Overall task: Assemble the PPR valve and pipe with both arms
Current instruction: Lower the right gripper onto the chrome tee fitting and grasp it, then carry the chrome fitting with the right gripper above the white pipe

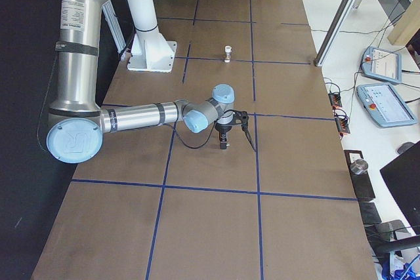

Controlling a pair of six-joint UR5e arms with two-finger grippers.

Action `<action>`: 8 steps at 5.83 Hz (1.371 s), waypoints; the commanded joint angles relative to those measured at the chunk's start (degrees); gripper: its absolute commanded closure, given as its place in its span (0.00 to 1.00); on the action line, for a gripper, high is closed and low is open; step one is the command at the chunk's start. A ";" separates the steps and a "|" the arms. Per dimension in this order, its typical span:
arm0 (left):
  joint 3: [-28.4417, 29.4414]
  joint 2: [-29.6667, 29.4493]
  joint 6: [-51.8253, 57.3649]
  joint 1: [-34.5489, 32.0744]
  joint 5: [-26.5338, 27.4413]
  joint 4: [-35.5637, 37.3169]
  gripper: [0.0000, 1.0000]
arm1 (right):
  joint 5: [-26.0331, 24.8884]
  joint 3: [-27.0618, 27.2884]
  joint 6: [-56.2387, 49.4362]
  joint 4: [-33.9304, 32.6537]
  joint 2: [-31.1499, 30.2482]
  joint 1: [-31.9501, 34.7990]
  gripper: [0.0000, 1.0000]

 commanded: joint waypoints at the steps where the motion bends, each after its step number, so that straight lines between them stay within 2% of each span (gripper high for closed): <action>1: -0.15 -0.09 -0.41 -0.06 0.00 0.00 0.00 | -0.23 -0.22 -0.13 -0.06 -0.13 0.02 0.83; 3: -0.24 -0.09 -0.41 -0.06 -0.09 0.00 0.00 | 0.20 0.05 -0.30 -0.06 -0.31 0.11 0.94; 4: -0.24 -0.09 -0.41 -0.06 -0.09 0.00 0.00 | 0.55 1.70 0.04 -0.14 -0.14 0.20 1.00; 5: -0.24 -0.09 -0.41 -0.06 -0.09 0.00 0.00 | 1.16 5.20 0.66 -1.80 0.30 0.20 1.00; 6: -0.59 -0.17 -1.37 -0.06 -0.09 0.00 0.00 | 3.69 7.15 5.01 -8.86 7.09 1.07 1.00; 8: -1.30 -0.26 -5.05 0.03 0.44 0.18 0.00 | 4.16 9.89 20.89 -24.66 24.38 0.20 1.00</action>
